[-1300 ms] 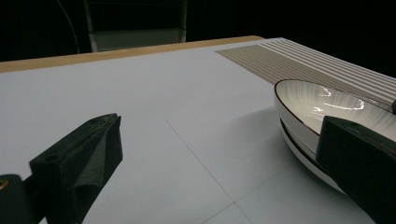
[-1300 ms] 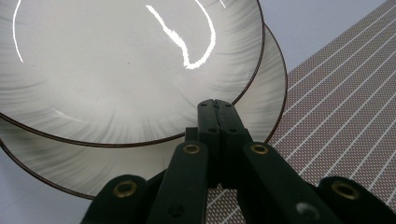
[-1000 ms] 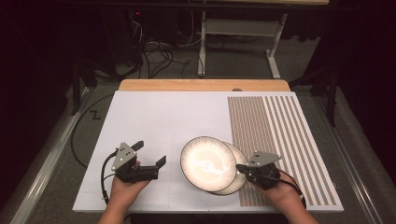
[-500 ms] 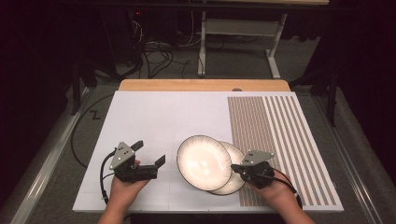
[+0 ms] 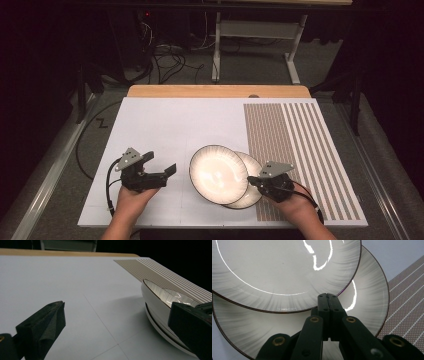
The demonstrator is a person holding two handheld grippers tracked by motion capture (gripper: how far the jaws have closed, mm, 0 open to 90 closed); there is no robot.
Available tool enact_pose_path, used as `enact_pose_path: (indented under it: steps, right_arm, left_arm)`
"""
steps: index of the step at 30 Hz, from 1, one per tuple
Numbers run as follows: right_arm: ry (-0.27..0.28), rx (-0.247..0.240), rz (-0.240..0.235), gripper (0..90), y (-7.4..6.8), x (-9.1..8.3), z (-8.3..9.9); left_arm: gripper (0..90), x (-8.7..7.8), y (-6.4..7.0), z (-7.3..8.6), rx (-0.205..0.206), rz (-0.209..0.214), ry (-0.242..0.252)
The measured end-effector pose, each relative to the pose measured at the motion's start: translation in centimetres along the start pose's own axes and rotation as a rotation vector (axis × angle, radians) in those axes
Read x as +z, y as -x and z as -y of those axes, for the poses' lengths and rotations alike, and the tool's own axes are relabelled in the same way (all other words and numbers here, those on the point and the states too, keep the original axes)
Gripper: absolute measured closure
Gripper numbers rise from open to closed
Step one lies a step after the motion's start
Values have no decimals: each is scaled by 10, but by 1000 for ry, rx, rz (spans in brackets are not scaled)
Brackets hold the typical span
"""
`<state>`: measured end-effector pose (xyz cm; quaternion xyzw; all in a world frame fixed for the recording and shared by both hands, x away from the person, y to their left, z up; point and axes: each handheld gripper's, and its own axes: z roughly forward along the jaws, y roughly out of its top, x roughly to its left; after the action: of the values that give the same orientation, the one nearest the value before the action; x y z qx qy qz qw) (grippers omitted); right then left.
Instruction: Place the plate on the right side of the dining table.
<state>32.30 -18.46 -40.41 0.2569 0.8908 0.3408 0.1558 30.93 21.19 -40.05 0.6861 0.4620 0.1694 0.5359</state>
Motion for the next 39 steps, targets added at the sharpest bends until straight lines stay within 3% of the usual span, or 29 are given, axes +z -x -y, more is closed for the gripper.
enact_pose_path:
  steps: [3,5,8,9,10,12,13,14,15,21,24,28,34,39]
  right_arm:
    - [2,-3,-1,900,0,0,0]
    - [1,-3,0,900,0,0,0]
    - [0,-5,0,900,0,0,0]
    - [0,-6,0,900,0,0,0]
    - [0,-6,0,900,0,0,0]
    - [-1,-6,1,900,0,0,0]
    - [-1,-4,1,900,1,0,0]
    - [-1,-4,1,900,1,0,0]
    - [0,-3,0,900,1,0,0]
    - [1,-1,1,900,1,1,0]
    - [-1,-2,2,900,1,1,0]
    - [-3,0,4,900,1,1,0]
    - [-2,-1,6,900,1,1,0]
    - [-2,1,8,900,1,1,0]
  left_arm:
    - [20,0,-3,-3,-27,5,-68]
    - [20,1,-6,-4,-75,35,-99]
    - [20,1,-8,-5,-107,62,-127]
    - [20,2,-10,-6,-146,92,-153]
    - [20,2,-10,-6,-146,92,-153]
    - [21,3,-12,-8,-183,127,-184]
    - [21,4,-14,-9,-227,150,-212]
    - [21,4,-14,-9,-227,150,-212]
    - [21,6,-17,-10,-269,176,-236]
    - [21,10,-20,-11,-316,188,-291]
    - [21,13,-22,-11,-367,212,-343]
    - [21,16,-21,-11,-393,223,-367]
    - [22,23,-18,-12,-472,260,-389]
    - [21,27,-17,-12,-500,272,-408]
